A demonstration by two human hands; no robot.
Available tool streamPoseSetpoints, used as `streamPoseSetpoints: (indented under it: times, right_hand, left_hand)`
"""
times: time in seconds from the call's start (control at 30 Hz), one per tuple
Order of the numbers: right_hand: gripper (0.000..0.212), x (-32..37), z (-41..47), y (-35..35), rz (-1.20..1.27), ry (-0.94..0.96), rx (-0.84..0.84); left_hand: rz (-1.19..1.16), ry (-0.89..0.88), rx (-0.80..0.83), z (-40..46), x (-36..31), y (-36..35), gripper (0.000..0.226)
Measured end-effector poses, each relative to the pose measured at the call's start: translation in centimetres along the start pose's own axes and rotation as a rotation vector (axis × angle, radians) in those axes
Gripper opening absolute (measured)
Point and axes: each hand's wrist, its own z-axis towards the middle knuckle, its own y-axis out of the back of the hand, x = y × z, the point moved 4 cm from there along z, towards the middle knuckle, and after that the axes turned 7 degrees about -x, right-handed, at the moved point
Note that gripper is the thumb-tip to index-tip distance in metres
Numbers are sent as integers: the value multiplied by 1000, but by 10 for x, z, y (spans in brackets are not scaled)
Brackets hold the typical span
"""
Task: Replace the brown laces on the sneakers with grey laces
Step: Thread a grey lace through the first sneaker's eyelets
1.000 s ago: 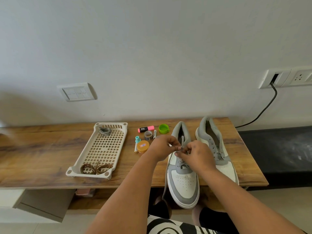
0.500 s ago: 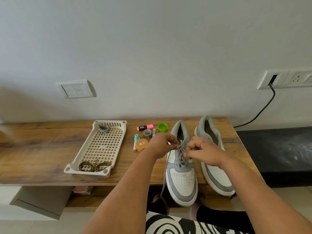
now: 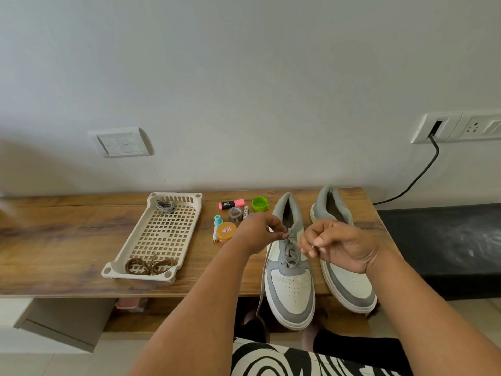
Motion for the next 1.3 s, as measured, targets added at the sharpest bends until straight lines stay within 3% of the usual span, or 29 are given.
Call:
streamPoseSetpoints:
  times: [0.1, 0.2, 0.3, 0.4, 0.53, 0.63, 0.77, 0.97, 1.13, 1.3]
  right_hand:
    - [22, -4, 1, 1, -28, -65, -124]
    - [23, -18, 10, 15, -165, -107, -450]
    - [14, -29, 19, 36, -463, -60, -757]
    - [37, -33, 28, 37, -769, -34, -673]
    - [32, -35, 40, 30, -999, -15, -532]
    - [18, -31, 42, 30, -993, 50, -566]
    - [18, -31, 42, 34, -999, 104, -562]
    - [16, -23, 37, 42, -902, 275, -841]
    - [24, -32, 41, 42, -960, 112, -695]
    - [8, -28, 40, 42, -858, 133, -821]
  left_hand:
    - [-5, 3, 4, -1, 0, 0, 12]
    - [-33, 19, 6, -3, 1, 0, 17]
    - [-16, 11, -26, -4, -2, 0, 16]
    - [-4, -9, -41, -4, -5, 0, 11]
    - [11, -13, -41, -4, -5, 0, 11]
    - [20, -22, -40, -4, -5, 1, 11]
    - [24, -26, -31, -3, -4, 1, 11]
    - [6, -7, -21, -3, -2, 0, 11]
    - [4, -7, -15, -2, -3, 1, 11]
    - [8, -10, -4, -3, -3, 1, 9]
